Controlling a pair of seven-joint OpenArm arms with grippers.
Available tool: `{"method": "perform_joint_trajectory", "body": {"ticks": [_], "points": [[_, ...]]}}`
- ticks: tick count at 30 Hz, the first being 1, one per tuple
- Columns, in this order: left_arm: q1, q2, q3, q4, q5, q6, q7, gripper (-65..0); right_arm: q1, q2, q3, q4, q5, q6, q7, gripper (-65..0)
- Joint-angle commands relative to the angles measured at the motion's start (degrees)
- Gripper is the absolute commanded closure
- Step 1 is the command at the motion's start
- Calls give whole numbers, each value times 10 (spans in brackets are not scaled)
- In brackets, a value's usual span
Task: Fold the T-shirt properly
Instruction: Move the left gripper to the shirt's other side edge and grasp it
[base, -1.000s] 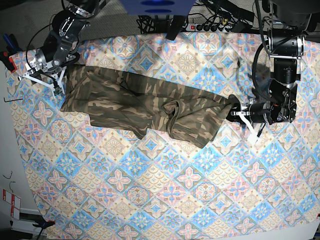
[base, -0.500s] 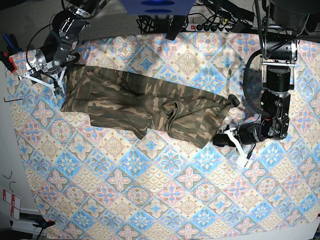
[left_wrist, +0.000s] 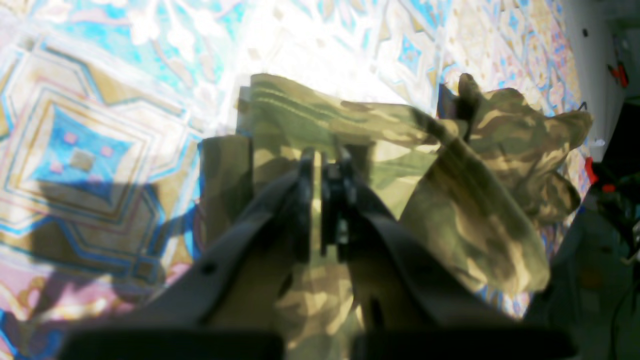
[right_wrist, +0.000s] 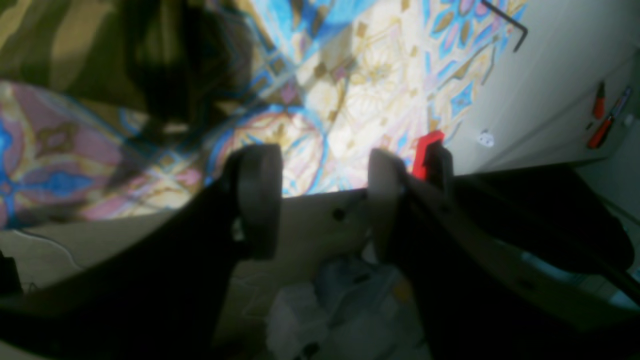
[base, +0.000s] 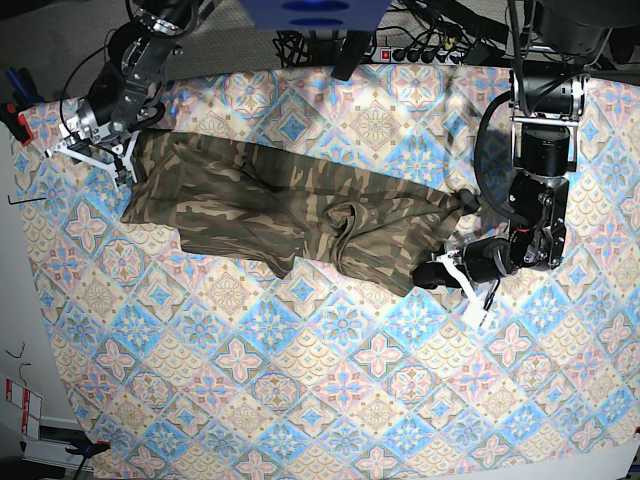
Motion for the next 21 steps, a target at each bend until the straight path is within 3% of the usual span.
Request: {"method": "perform_joint_trajectory", "body": {"ticks": [1,6,13,21], "points": [[-17,-9,-4,8,-11,-6,-13,0,4,4,-1,10,-8,-5,0,-266],[1,-6,9,9,-9,-6,-11,0,4,4,-1,10,-8,-5,0,-266],[1,-5,120,9,-4,-6,-7,0,4,4,3,10,-9,-5,0,-266],[1,13,183,82,-4,-6,61,0,0,4,3,15,-9,-5,0,-265]]}}
